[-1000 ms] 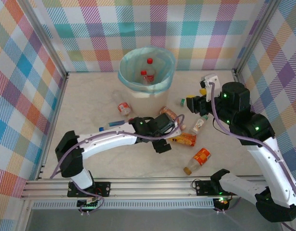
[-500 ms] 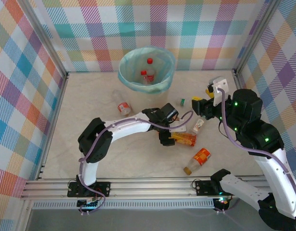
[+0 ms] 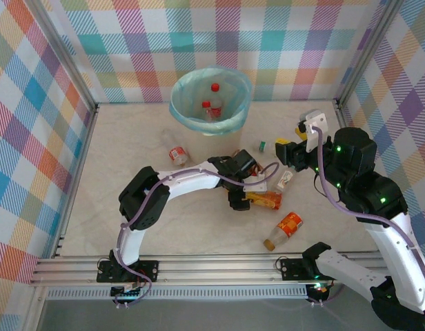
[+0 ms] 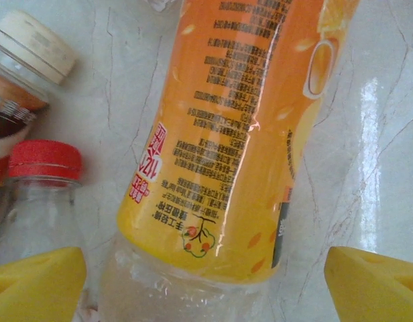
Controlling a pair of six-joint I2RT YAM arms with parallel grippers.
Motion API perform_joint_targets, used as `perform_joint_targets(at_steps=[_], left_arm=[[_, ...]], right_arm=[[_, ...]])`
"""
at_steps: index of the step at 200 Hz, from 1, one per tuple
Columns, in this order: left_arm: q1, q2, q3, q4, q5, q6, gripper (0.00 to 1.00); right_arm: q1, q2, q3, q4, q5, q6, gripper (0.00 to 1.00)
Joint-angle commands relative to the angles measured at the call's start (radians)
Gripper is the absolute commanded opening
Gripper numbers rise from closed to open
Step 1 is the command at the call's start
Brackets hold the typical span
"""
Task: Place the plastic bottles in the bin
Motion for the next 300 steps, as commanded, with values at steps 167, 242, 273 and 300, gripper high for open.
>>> perform_joint_targets(at_steps=[167,242,273,300], left_arm=[[-0.001,-0.233,-0.172,0.058,0.009,-0.074,0.57],[0.006,-0.642,-0.376,0.232,-0.005,-0.398,0.56],[0.008,-0.788,-0.433,0.359,-0.072,-0.616,0.56],[0.010,-0.875,-0.440,0.382,-0.143,-0.740,0.55]], right_arm=[[-0.002,-0.005,0.013,0.056,0.000,0.009,0.62],[-0.002,0.051,0.093,0.095,-0.143,0.066,0.63],[-0.002,0.115,0.139,0.122,-0.237,0.119,0.68],[-0.002,0.180,0.184,0.145,-0.324,0.176,0.71]])
